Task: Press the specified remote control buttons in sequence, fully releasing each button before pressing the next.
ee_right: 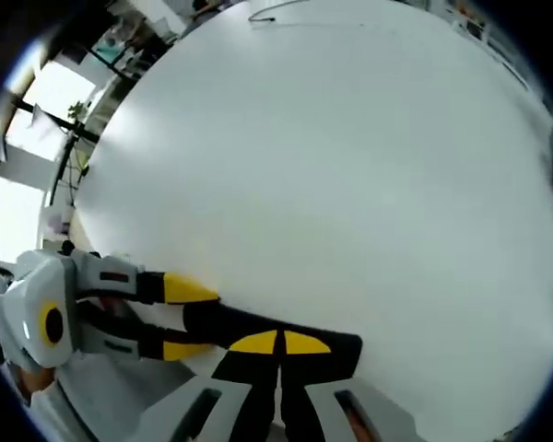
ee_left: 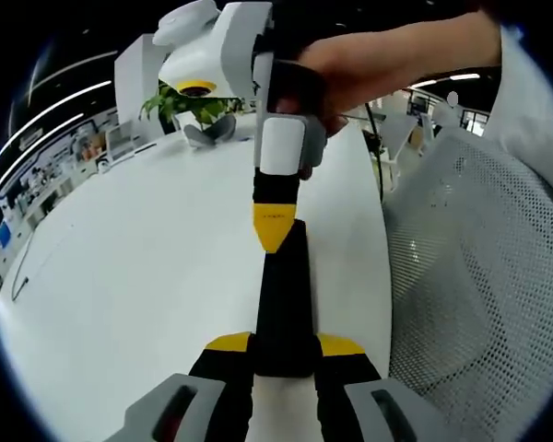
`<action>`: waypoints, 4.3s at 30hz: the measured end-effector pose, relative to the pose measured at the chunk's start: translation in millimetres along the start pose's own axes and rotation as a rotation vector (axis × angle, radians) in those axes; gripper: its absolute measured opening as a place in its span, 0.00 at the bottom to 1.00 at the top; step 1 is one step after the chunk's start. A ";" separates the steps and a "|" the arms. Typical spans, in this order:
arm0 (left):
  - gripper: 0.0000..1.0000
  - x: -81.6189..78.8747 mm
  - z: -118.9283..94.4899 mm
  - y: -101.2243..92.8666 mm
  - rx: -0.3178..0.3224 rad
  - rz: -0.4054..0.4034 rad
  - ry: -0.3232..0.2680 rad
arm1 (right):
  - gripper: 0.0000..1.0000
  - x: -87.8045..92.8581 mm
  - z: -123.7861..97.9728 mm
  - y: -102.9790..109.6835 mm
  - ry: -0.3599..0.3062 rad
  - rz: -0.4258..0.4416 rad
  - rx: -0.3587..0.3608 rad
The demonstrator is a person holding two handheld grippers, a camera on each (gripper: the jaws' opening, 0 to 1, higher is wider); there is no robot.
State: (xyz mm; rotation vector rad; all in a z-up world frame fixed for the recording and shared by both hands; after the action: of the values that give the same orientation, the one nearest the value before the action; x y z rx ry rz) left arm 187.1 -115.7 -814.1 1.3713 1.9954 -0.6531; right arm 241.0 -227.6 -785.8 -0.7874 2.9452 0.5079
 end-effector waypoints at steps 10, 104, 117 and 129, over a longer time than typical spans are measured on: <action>0.24 -0.8 0.6 -1.5 0.005 0.006 -0.004 | 0.00 3.0 2.5 1.1 0.017 -0.005 0.006; 0.24 -1.4 0.3 -1.3 0.010 0.014 0.001 | 0.00 23.1 4.8 10.4 0.047 -0.075 0.010; 0.24 -0.9 0.7 -1.0 0.011 0.019 0.000 | 0.00 31.4 6.9 16.3 0.078 -0.085 0.003; 0.24 -1.2 0.6 -1.1 0.012 0.021 -0.001 | 0.00 32.6 4.3 15.8 0.059 -0.084 0.017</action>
State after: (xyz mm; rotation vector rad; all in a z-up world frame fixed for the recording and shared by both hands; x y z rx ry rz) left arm 186.5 -117.3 -813.6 1.3965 1.9765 -0.6577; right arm 204.8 -228.8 -789.4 -0.9358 2.9495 0.4616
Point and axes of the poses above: the point that each gripper's makers call its tool centre point, and the gripper's own axes: z roughly forward along the fingers, y roughly to its left, x roughly out of its underside, the point moved 7 cm from there along -z, roughly backward along the fingers, and after that the axes turned 3 degrees about -z, right-handed, at the moved point
